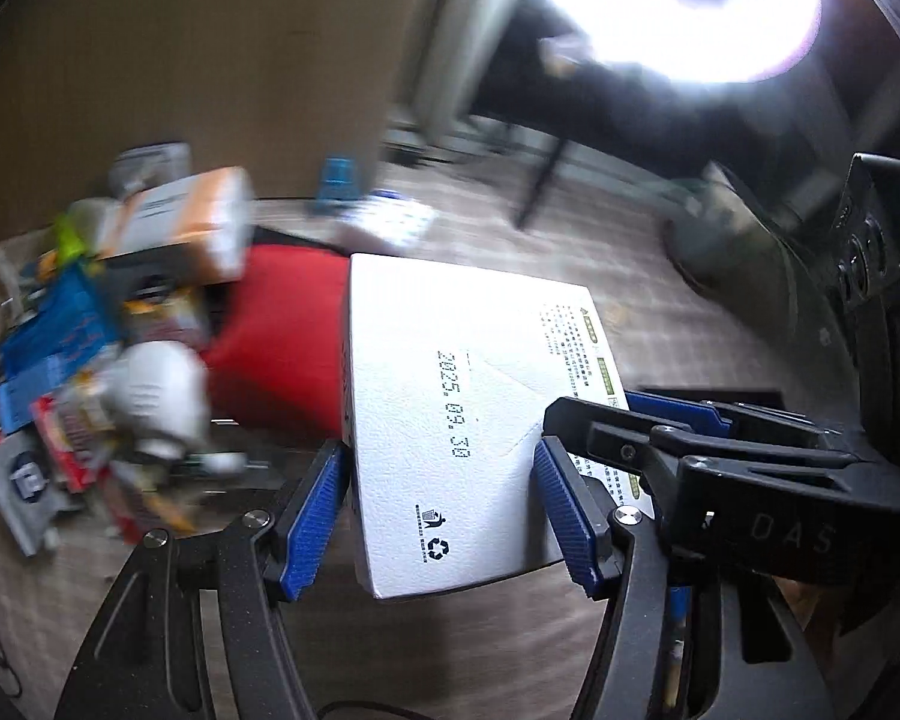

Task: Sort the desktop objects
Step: 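Carry the white box with both grippers and lower it into the tray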

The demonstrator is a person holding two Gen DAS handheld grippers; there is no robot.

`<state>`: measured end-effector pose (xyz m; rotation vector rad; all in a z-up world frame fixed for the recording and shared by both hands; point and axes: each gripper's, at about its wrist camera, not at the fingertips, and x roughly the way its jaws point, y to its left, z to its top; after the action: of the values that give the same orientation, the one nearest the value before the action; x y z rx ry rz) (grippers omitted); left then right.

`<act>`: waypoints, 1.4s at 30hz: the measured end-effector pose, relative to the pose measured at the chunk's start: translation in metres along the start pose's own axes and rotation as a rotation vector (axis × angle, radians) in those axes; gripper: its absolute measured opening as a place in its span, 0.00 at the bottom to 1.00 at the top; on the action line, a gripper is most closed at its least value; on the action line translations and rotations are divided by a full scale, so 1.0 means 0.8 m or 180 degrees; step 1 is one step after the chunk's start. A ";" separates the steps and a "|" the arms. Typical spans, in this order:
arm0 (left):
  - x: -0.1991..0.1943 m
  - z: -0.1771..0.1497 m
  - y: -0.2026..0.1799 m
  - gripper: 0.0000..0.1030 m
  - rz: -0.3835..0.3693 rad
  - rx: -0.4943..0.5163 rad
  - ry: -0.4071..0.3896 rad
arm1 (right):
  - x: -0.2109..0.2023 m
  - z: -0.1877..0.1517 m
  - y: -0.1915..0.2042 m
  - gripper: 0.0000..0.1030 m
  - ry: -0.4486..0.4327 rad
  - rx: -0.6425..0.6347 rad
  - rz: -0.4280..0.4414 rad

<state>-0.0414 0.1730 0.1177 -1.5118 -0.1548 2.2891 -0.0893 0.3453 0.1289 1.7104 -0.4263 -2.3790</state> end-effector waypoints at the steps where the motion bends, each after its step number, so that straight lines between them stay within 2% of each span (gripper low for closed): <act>1: 0.003 -0.002 -0.015 0.59 -0.0029 0.0061 0.0014 | -0.009 -0.006 -0.014 0.47 -0.0023 0.0050 -0.0018; 9: 0.041 -0.019 -0.143 0.59 -0.0289 0.0649 0.0250 | -0.067 -0.053 -0.133 0.47 -0.0164 0.0530 -0.0230; 14: 0.063 -0.039 -0.196 0.59 -0.0333 0.0974 0.0387 | -0.082 -0.077 -0.189 0.47 -0.0212 0.0799 -0.0322; 20: 0.084 -0.059 -0.237 0.59 -0.0331 0.1186 0.0543 | -0.090 -0.099 -0.230 0.47 -0.0230 0.1013 -0.0363; 24: 0.088 -0.066 -0.252 0.57 -0.0361 0.1272 0.0580 | -0.095 -0.105 -0.246 0.47 -0.0247 0.1099 -0.0380; 29: 0.086 -0.068 -0.258 0.46 -0.0419 0.1309 0.0586 | -0.107 -0.106 -0.255 0.47 -0.0335 0.1126 -0.0409; 34: 0.080 -0.068 -0.250 0.46 -0.0407 0.1294 0.0523 | -0.108 -0.099 -0.244 0.47 -0.0350 0.1062 -0.0443; 42: 0.069 -0.056 -0.207 0.46 -0.0298 0.1131 0.0428 | -0.091 -0.086 -0.208 0.47 -0.0275 0.0872 -0.0417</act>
<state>0.0233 0.3407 0.1015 -1.4306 0.2041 2.0046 0.0030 0.5158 0.1181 1.8001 -0.7037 -2.5967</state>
